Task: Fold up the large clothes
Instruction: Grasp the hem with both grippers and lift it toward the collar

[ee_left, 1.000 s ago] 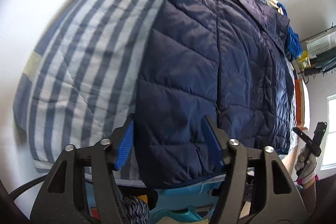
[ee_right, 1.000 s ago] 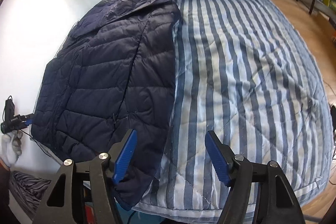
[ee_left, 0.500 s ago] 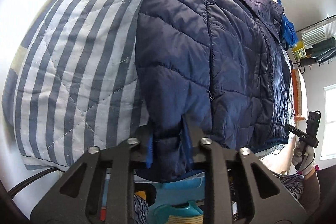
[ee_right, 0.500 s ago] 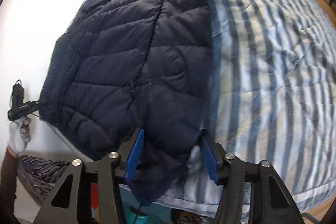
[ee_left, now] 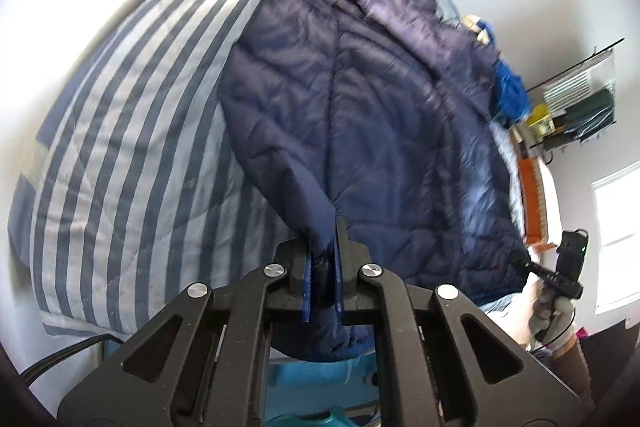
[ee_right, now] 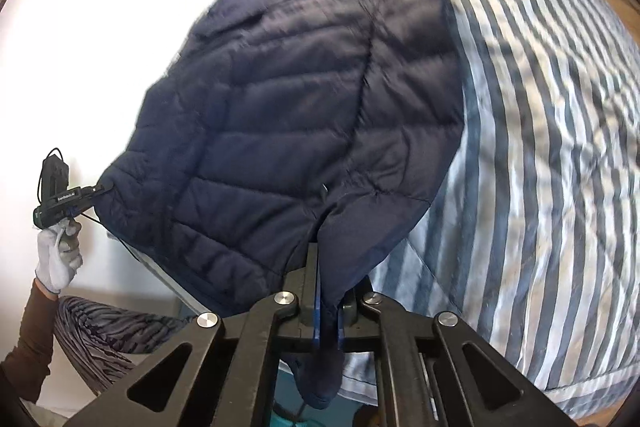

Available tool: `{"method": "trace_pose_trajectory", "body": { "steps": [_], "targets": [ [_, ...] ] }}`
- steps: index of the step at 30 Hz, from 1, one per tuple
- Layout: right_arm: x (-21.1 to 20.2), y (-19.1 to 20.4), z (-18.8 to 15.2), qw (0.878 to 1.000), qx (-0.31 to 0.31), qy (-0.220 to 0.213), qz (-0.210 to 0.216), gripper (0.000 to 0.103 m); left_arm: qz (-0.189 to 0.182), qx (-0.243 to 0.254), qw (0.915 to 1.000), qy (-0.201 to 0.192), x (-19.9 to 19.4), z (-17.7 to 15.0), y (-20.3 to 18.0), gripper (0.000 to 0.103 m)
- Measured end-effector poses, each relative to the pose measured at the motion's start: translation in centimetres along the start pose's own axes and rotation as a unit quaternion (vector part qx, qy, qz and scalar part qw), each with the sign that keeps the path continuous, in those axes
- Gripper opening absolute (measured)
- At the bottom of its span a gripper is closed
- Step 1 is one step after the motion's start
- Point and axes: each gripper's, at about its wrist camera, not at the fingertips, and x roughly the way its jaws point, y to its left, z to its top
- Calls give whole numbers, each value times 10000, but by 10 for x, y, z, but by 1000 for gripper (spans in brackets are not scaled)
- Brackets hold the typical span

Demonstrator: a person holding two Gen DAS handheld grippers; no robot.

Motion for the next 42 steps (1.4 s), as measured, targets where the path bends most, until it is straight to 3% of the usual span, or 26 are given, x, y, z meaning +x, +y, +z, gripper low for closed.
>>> {"method": "trace_pose_trajectory", "body": {
  "steps": [5,20,30,42],
  "targets": [
    [-20,12,12,9987,-56,-495,111,2,-266,-73,9991,-324,-16,18,-11,5],
    [-88,17,71,9808,217,-1922,254,1,-462,-157,9902,-1311,-49,102,-41,4],
    [-86,23,152,9765,69,-2151,-93,1,-229,-14,9867,-1611,-30,180,-62,4],
    [-44,0,259,9762,97,-2096,-552,1,73,-9,9855,-1694,37,277,-64,4]
  ]
}}
